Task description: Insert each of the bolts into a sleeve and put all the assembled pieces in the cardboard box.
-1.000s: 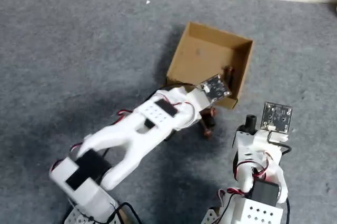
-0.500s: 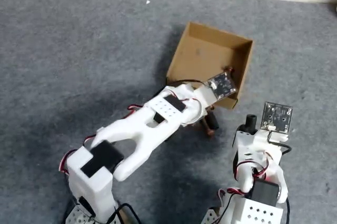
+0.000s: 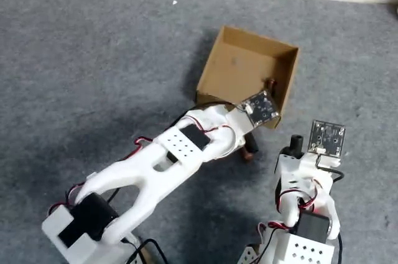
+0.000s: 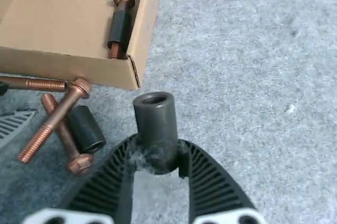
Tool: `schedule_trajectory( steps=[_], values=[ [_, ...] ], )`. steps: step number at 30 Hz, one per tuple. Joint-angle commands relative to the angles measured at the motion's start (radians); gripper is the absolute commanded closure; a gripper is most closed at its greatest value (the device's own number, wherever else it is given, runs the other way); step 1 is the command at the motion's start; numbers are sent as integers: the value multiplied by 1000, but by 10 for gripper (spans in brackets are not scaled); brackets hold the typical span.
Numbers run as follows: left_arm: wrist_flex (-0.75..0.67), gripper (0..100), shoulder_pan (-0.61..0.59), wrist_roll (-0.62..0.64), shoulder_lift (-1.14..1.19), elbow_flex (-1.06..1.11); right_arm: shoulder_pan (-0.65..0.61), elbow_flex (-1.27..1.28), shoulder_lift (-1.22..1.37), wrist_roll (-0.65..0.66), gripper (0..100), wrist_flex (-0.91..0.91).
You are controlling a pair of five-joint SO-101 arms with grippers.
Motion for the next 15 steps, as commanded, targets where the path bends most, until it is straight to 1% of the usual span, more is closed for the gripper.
schedule_trajectory(
  steps=[1,5,10,15],
  values=[
    [-17,859,25,12,41,-33,4,-4,-16,-3,993,-27],
    [0,859,21,14,206,-139,4,-2,-16,-3,993,-27],
    [190,859,22,14,334,-338,4,-2,-16,-3,993,-27],
    [276,864,24,14,424,-453,4,-2,-16,-3,993,-27]
  ],
)
